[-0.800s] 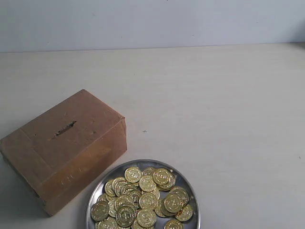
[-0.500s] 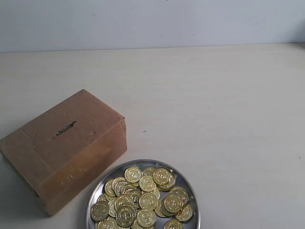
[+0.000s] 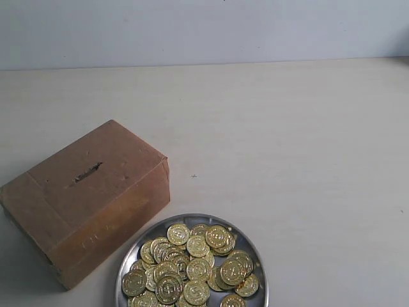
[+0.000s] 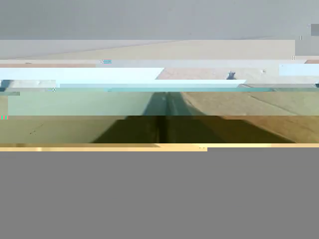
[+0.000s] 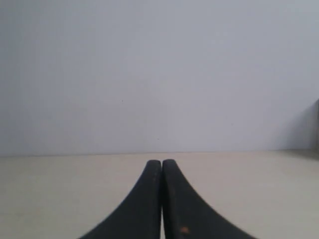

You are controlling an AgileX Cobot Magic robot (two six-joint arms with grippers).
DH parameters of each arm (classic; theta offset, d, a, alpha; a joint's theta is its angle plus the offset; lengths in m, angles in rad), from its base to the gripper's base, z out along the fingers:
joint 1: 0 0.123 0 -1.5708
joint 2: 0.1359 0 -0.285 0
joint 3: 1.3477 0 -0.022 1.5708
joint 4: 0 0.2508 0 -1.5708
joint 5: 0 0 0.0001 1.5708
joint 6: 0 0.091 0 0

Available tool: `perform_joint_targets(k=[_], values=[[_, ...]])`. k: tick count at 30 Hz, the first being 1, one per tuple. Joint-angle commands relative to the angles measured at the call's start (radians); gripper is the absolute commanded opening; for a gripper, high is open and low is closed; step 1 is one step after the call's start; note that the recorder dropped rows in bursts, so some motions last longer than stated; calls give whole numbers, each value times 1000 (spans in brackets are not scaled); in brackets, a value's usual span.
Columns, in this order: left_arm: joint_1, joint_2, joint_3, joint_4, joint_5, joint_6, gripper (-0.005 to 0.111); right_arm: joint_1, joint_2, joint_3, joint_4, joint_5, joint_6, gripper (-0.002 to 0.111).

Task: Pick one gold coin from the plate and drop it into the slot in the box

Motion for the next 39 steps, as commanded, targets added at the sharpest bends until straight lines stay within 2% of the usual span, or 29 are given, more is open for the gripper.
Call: perform_joint_targets(k=[1, 2, 6, 9, 12, 15, 16, 18, 22, 29, 32, 39], values=[[-7, -5, 1, 0, -5, -5, 0, 2, -6, 4, 71, -110, 88, 0], [-7, -5, 1, 0, -5, -5, 0, 2, -6, 4, 126, -121, 143, 0], [-7, -5, 1, 0, -5, -5, 0, 2, -6, 4, 126, -107, 205, 0], [-7, -5, 1, 0, -5, -5, 0, 2, -6, -75, 126, 54, 238, 0], [-7, -5, 1, 0, -5, -3, 0, 2, -1, -343, 217, 353, 153, 0], [-7, -5, 1, 0, -5, -3, 0, 2, 125, -505, 394, 550, -85, 0], [-7, -5, 1, 0, -5, -3, 0, 2, 234, -600, 473, 687, -197, 0], [-7, -5, 1, 0, -5, -3, 0, 2, 479, -786, 483, 916, -265, 0], [-7, -5, 1, 0, -5, -3, 0, 2, 731, -934, 483, 1094, -299, 0], [-7, -5, 1, 0, -5, -2, 0, 4, 1026, -973, 483, 1135, -367, 0], [-7, -5, 1, 0, -5, -2, 0, 91, 1140, -973, 401, 1102, -368, 0], [-7, -5, 1, 0, -5, -2, 0, 375, 1353, -973, 218, 931, -363, 0]])
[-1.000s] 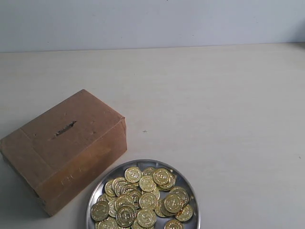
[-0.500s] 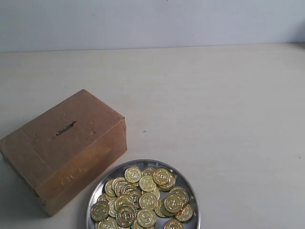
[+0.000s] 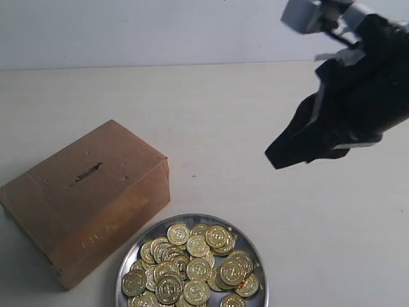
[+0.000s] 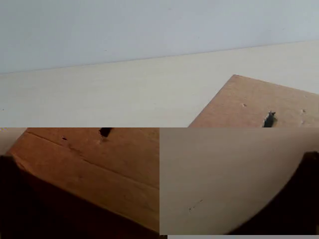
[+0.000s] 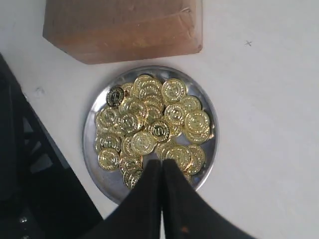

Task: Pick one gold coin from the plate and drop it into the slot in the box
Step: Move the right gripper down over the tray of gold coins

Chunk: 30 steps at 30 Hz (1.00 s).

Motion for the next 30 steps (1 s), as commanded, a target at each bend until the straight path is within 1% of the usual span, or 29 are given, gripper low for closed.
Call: perform_joint_targets(k=[1, 7, 15, 18, 25, 27, 28, 30], values=[[-7, -5, 1, 0, -5, -2, 0, 141, 104, -5, -106, -92, -8, 0], [-7, -5, 1, 0, -5, -2, 0, 285, 233, -5, -294, -138, -22, 0], [-7, -5, 1, 0, -5, -2, 0, 420, 350, -5, -321, -245, -208, 0], [-7, -5, 1, 0, -5, -2, 0, 443, 393, -5, -309, -262, -271, 0], [-7, -5, 1, 0, -5, -2, 0, 445, 431, -5, -301, -273, -271, 0], [-7, -5, 1, 0, -5, -2, 0, 445, 438, -5, -304, -268, -271, 3], [-7, -5, 1, 0, -5, -2, 0, 445, 439, -5, -317, -263, -271, 9], [-7, -5, 1, 0, -5, -2, 0, 445, 440, -5, -344, -259, -266, 14]])
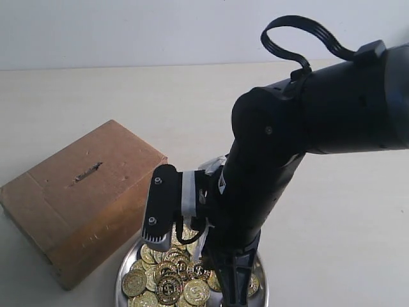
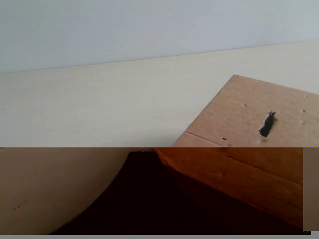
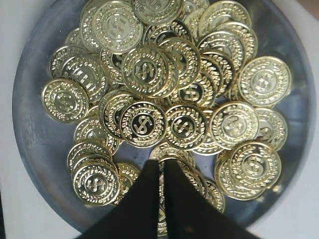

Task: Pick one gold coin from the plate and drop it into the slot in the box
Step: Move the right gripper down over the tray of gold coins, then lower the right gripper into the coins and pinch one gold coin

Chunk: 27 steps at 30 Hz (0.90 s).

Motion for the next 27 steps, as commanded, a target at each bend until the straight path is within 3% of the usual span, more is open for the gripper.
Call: perform_joint_targets(k=[1, 12, 27], values=[[-7, -5, 1, 0, -5, -2, 0, 2, 2, -4, -61, 10, 10, 17], [-7, -5, 1, 0, -5, -2, 0, 2, 29, -4, -161, 33, 77, 49], [-7, -5, 1, 0, -5, -2, 0, 2, 123, -4, -161, -23, 73, 49]])
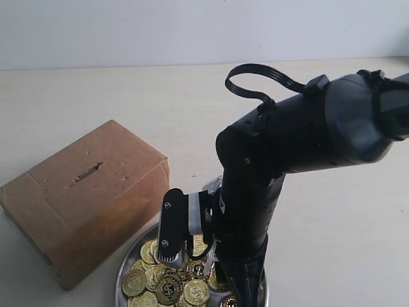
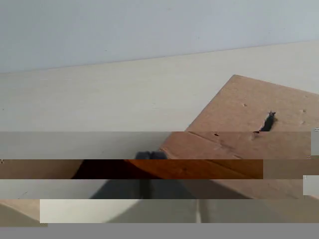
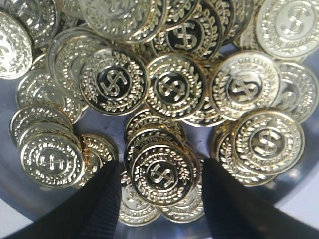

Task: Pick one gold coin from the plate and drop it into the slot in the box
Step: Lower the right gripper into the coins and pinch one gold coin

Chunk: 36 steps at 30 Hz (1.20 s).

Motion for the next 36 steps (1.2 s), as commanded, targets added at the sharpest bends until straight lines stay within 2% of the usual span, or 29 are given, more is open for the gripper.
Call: perform_joint_targets(k=[1, 36], values=[[-9, -5, 1, 0, -5, -2, 0, 2, 3, -4, -4, -16, -2, 49], [-11, -5, 1, 0, -5, -2, 0, 15, 12, -4, -27, -10, 0, 49]])
